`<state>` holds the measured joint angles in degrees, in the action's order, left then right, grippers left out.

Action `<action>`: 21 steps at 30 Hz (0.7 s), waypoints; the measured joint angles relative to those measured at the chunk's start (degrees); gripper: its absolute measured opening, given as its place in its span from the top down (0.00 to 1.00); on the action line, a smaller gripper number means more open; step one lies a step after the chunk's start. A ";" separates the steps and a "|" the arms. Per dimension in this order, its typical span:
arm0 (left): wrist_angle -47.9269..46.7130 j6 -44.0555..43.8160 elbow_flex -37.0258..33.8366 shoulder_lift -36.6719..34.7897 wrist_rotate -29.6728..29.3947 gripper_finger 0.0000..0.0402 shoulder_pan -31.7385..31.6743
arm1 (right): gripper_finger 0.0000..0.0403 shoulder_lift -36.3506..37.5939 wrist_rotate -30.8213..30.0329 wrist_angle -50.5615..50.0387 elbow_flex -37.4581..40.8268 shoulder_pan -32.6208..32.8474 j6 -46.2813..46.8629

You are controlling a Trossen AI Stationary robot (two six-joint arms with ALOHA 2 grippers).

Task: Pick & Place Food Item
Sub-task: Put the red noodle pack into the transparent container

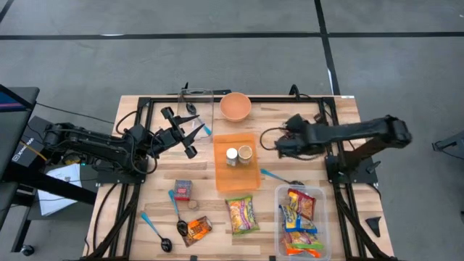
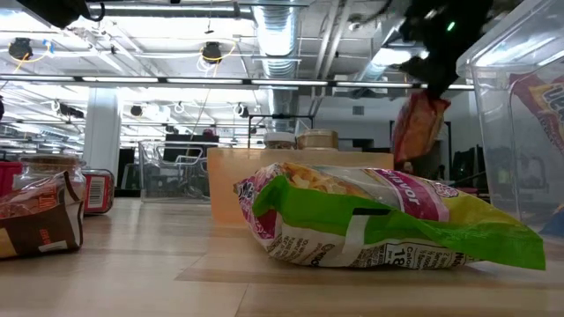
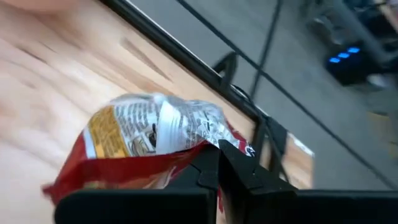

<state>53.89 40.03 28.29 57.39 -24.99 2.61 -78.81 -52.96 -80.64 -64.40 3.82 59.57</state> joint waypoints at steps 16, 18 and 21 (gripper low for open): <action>-0.97 -0.04 0.00 0.00 0.02 0.65 0.00 | 1.00 11.74 0.38 -0.30 -6.68 28.45 13.11; -1.07 -0.04 0.00 0.00 0.02 0.65 0.00 | 1.00 11.39 0.25 0.08 -8.98 31.89 13.09; -1.19 -0.04 0.00 0.00 0.02 0.65 0.00 | 1.00 10.24 0.23 0.04 -12.41 36.79 11.94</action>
<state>52.70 39.99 28.29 57.39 -24.97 2.61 -68.57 -52.73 -80.60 -76.81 40.61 71.51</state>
